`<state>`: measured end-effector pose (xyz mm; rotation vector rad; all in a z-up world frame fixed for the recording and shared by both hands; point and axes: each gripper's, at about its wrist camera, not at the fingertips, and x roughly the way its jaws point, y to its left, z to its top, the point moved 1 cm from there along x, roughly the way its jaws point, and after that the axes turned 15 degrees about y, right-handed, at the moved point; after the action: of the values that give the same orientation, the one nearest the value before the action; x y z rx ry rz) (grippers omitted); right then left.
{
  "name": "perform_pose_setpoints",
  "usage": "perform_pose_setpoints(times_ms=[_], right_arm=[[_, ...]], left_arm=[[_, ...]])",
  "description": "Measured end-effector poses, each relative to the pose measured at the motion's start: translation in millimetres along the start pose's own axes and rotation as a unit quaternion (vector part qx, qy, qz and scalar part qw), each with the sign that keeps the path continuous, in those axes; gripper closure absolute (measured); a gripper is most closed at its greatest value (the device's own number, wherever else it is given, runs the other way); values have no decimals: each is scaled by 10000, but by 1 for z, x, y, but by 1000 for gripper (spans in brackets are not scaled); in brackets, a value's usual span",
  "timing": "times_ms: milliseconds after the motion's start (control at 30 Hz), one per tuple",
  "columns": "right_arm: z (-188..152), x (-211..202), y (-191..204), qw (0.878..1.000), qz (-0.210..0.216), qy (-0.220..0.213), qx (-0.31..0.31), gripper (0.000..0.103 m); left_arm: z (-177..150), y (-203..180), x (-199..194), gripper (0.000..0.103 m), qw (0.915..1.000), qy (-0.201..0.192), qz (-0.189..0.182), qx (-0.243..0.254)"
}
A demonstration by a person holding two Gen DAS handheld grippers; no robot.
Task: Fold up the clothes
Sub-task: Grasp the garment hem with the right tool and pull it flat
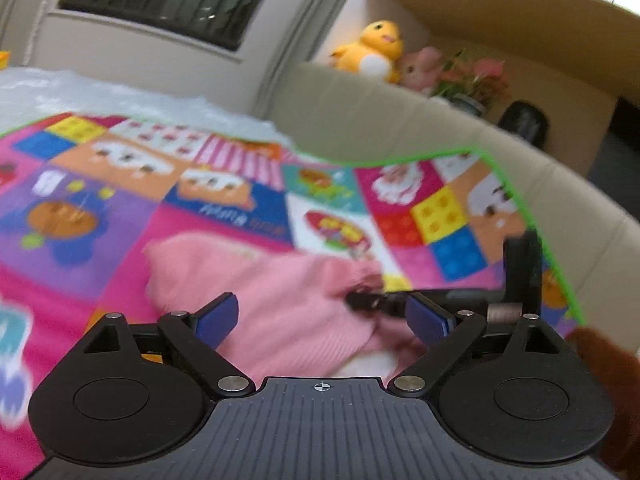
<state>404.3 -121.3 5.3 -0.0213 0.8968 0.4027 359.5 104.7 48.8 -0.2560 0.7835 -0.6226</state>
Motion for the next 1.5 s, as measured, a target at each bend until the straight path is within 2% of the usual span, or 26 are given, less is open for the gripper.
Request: perform_pose_setpoints(times_ms=[33,133,200,267,333,433,467,500,567,633,667,733,800,867,933,967,1033,1133,1233,1333,1400,1500], right_arm=[[2,-8,-2,9999,-10,-125,-6,89],[6,-25,-14,9995,-128,-267,111,89],[-1,-12,-28,9990,-407,41,171,88],[-17,10,-39,9975,-503,442,245,88],[-29,12,-41,9983,-482,274,194,86],[-27,2,-38,9985,-457,278,138,62],[-25,-6,-36,9985,-526,149,38,47],[-22,-14,-34,9981,-615,-26,-78,41],[-16,-30,-30,9962,-722,-400,-269,36],[-11,-48,-30,9956,-536,-741,-184,33],[-9,-54,-31,9955,-430,-844,-100,33],[-7,-60,-32,9948,-415,-927,-17,33],[-7,-61,-32,9936,-577,-965,-34,33],[-15,-66,-37,9936,-706,-882,-11,33],[-31,-76,-46,9940,-770,-766,98,33],[-43,-84,-51,9945,-765,-693,166,33],[-73,-101,-60,9953,-726,-552,339,33],[-123,-130,-71,9947,-618,-386,720,33],[-173,-148,-80,9900,-544,-215,1281,33],[-214,-158,-82,9815,-151,-157,1903,33],[-228,-156,-76,9762,181,-224,2149,33],[-233,-145,-60,9721,382,-339,2290,37]], left_arm=[[7,3,5,9,10000,2,-29,7],[17,17,30,9,9993,208,272,-144],[18,31,51,10,9966,485,564,-356],[11,45,69,11,9915,782,882,-549],[3,55,78,13,9891,899,1008,-588],[6,49,70,13,9892,859,1126,-373],[8,47,65,14,9887,803,1220,-334],[11,44,57,14,9891,683,1272,-289],[17,35,38,13,9937,351,1035,-237],[21,25,21,11,9978,66,632,-210],[21,19,18,10,9985,17,525,-135],[18,3,25,9,9976,174,639,187],[11,-13,44,9,9895,460,1196,664],[1,-18,62,9,9736,645,1942,1015],[-7,-6,69,9,9663,797,2289,867],[-10,3,66,9,9675,825,2289,697],[-19,16,48,9,9755,796,2046,156],[-48,18,12,8,9871,788,1358,-313],[-89,8,-20,8,9903,774,1034,-519],[-126,-5,-42,8,9912,726,877,-672],[-144,-14,-55,8,9921,632,815,-713],[-159,-22,-62,8,9931,464,724,-798]])
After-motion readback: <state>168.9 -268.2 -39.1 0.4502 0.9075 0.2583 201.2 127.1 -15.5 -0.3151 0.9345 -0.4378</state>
